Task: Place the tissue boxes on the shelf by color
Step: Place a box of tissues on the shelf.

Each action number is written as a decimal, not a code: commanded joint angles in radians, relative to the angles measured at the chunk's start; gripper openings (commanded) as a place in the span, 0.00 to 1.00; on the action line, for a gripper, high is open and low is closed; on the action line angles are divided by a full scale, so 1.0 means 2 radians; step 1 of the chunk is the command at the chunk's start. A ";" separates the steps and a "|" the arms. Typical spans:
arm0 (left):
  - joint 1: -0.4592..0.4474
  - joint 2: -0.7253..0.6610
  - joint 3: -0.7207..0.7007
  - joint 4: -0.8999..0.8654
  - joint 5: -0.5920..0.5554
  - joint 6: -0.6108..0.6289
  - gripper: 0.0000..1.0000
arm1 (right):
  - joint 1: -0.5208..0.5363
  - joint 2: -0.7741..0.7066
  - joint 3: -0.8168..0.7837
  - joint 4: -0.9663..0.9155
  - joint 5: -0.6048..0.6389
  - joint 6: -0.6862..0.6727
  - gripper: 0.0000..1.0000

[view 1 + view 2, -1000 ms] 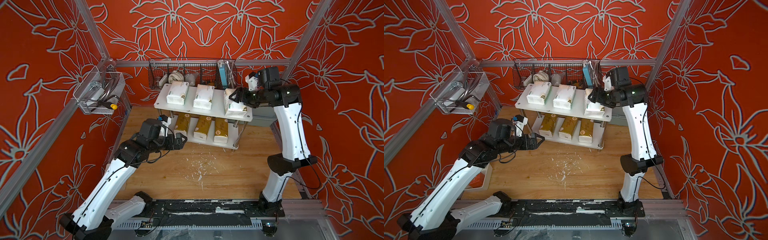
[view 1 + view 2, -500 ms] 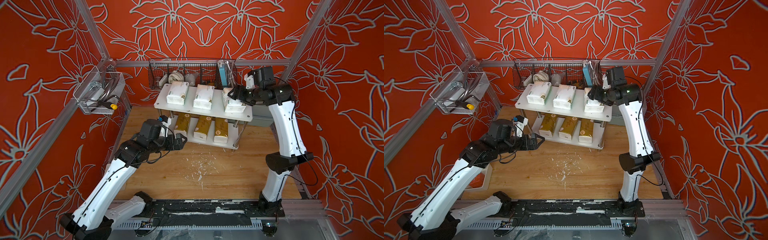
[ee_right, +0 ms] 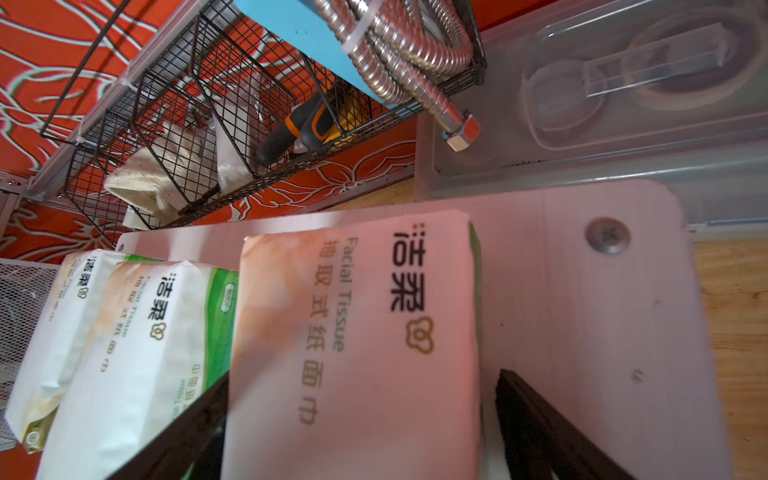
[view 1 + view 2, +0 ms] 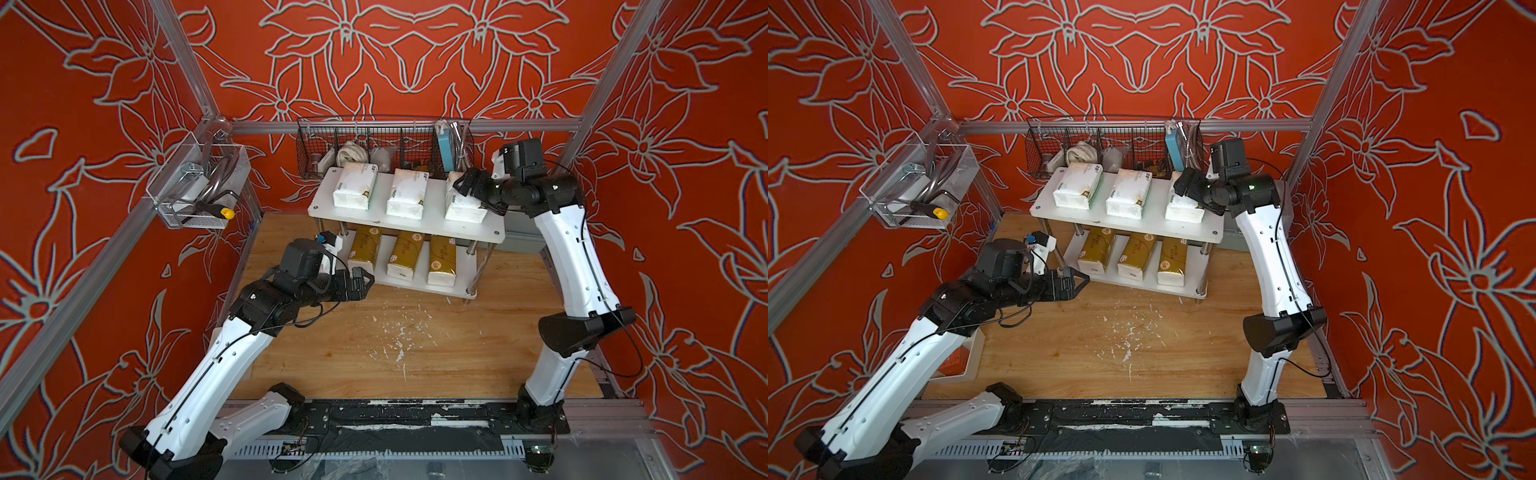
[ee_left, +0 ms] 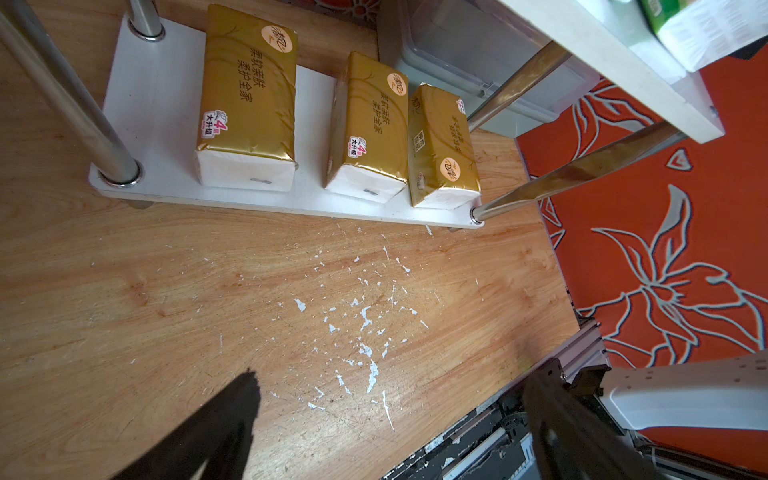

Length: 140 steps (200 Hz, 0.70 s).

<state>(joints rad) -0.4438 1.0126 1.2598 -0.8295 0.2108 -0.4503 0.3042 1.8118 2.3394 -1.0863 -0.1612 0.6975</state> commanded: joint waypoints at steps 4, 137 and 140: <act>0.003 -0.007 -0.004 0.001 -0.002 -0.003 0.99 | 0.007 -0.021 -0.010 -0.001 0.013 0.010 0.94; 0.003 -0.024 0.015 -0.017 -0.044 0.026 0.99 | 0.015 -0.079 -0.003 -0.007 0.012 -0.003 0.99; 0.003 -0.024 0.018 -0.019 -0.049 0.030 0.99 | 0.015 -0.084 -0.004 -0.008 0.014 -0.005 0.99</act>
<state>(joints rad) -0.4438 1.0103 1.2602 -0.8330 0.1787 -0.4431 0.3283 1.7325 2.3203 -1.0847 -0.1574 0.7158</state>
